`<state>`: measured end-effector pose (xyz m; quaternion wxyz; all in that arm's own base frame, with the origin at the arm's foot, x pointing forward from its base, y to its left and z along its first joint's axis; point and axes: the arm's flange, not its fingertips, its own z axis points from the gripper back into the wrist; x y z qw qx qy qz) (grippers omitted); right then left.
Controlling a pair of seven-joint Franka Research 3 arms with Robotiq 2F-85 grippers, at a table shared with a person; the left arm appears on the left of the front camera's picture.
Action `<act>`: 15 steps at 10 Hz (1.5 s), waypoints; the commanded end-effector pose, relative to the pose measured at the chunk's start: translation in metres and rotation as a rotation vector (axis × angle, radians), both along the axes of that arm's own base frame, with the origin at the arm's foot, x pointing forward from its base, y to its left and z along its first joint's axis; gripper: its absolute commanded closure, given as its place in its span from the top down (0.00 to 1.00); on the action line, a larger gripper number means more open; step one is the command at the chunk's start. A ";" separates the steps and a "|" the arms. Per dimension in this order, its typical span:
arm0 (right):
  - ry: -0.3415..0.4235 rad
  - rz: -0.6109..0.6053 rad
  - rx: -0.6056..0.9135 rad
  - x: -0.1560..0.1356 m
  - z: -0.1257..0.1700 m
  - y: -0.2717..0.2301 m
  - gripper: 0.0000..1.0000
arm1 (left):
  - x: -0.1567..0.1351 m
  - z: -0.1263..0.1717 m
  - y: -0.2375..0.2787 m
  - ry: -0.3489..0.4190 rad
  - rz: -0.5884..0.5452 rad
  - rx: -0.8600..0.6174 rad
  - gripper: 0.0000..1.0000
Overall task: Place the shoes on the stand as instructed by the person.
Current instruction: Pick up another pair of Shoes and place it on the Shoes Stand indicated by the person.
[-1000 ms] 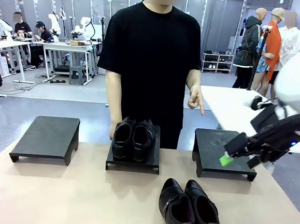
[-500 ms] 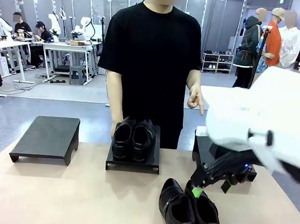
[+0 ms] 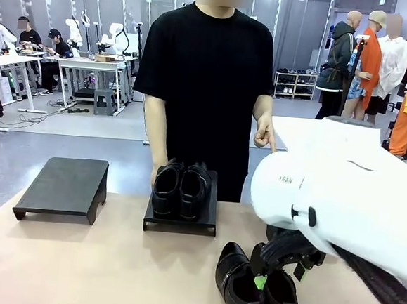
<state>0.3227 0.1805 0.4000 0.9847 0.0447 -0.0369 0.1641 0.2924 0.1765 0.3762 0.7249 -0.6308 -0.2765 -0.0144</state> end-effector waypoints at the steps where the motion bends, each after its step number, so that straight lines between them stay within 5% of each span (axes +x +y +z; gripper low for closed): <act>1: 0.001 -0.040 0.009 -0.002 -0.021 0.001 1.00 | -0.003 0.002 0.001 -0.020 -0.016 0.004 1.00; 8: 0.011 -0.090 0.012 0.016 -0.048 0.022 1.00 | -0.003 0.002 0.001 -0.020 -0.016 0.004 1.00; 9: -0.002 -0.087 0.009 0.018 -0.050 0.024 0.87 | -0.003 0.002 0.001 -0.020 -0.016 0.004 1.00; 12: 0.005 -0.087 -0.006 0.022 -0.061 0.027 0.00 | -0.003 0.002 0.001 -0.020 -0.016 0.004 1.00; 15: -0.004 -0.091 -0.003 0.022 -0.060 0.032 0.03 | -0.003 0.002 0.001 -0.020 -0.016 0.004 1.00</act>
